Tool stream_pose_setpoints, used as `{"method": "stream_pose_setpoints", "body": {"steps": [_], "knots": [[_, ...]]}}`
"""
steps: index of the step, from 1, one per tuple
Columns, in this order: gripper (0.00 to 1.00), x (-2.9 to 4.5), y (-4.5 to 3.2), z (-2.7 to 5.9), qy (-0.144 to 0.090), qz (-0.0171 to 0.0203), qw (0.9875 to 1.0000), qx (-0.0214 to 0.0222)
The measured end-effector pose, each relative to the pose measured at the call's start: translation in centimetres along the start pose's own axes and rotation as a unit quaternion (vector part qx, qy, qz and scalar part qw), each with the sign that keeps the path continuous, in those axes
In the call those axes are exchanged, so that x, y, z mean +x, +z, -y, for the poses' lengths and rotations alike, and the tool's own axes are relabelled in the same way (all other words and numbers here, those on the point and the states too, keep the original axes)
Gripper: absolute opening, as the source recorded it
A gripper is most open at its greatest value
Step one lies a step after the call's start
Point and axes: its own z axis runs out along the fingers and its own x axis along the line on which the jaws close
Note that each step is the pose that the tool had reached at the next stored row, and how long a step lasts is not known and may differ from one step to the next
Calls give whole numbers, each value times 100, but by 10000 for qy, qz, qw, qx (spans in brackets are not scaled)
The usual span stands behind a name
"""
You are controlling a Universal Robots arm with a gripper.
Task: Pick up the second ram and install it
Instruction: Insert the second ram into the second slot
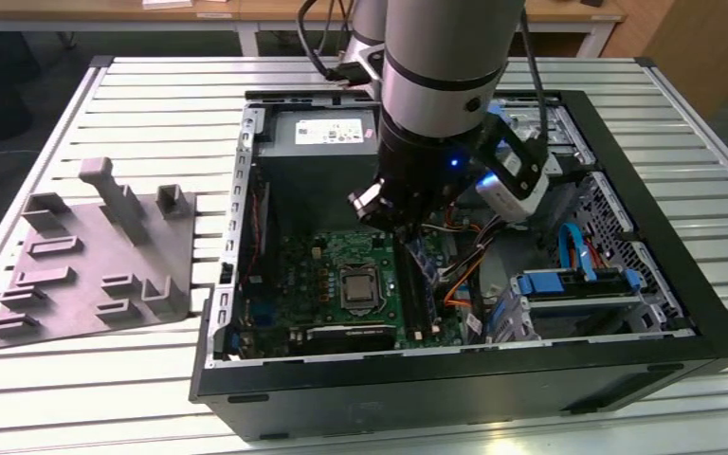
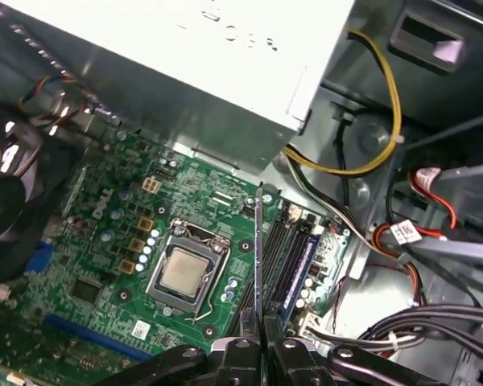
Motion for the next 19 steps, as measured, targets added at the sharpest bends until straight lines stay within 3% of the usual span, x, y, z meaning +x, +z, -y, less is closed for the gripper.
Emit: {"method": "stream_pose_setpoints", "body": {"steps": [4,9,19], "knots": [[14,0,4,0,243,18,9997,14],[14,0,9,1,557,42,9984,33],[14,1,19,1,1099,82,9939,64]]}}
